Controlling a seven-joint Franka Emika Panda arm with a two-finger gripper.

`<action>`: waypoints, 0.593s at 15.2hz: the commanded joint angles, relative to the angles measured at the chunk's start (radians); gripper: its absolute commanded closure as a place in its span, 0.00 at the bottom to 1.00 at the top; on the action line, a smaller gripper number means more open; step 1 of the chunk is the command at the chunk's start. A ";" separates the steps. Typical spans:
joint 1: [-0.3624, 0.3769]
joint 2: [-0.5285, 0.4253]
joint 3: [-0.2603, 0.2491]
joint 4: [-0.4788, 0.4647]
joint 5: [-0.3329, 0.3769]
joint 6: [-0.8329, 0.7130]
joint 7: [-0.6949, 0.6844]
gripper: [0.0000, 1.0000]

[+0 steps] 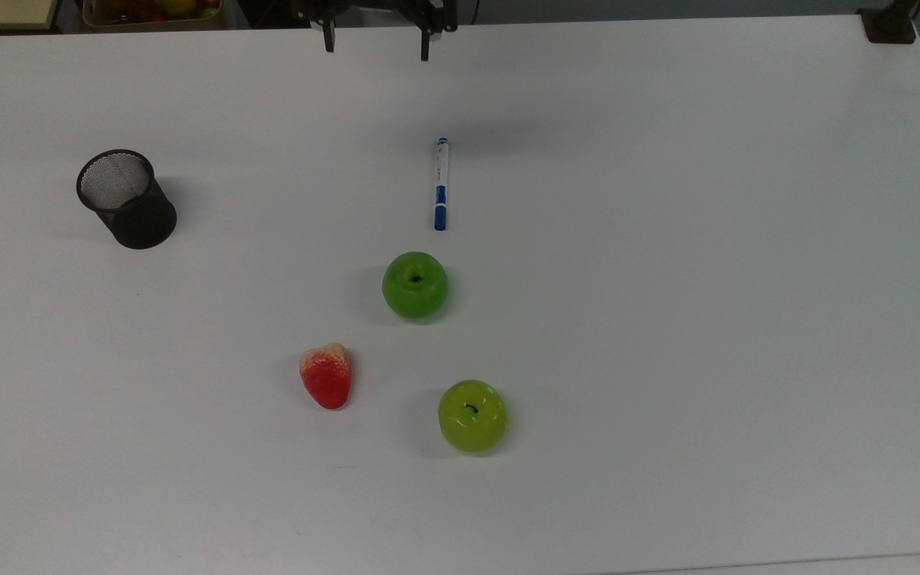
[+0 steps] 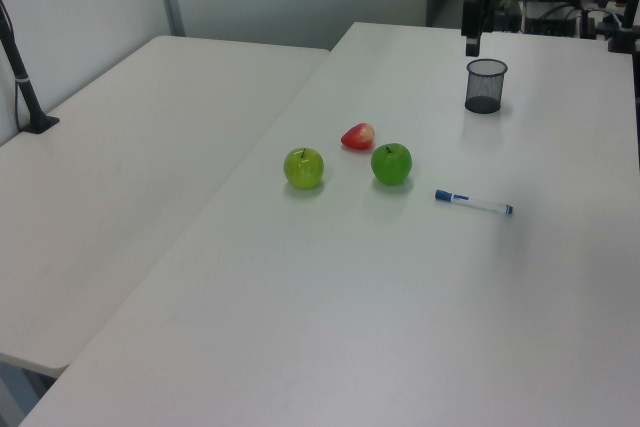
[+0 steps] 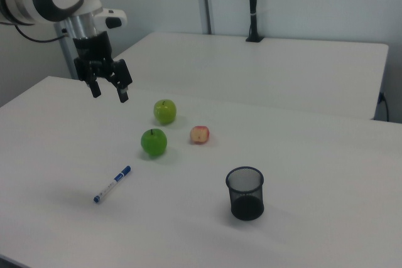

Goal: Place marker
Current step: 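Move the open gripper toward the blue-capped white marker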

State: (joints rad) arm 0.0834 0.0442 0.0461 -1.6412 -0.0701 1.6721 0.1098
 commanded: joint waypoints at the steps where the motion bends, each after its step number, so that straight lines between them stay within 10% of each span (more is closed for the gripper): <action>1: 0.018 -0.001 -0.003 -0.077 0.023 0.092 -0.013 0.00; 9: 0.029 0.028 0.006 -0.268 0.024 0.319 0.068 0.00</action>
State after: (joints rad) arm 0.0986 0.0876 0.0538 -1.8194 -0.0603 1.9066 0.1506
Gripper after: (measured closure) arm 0.000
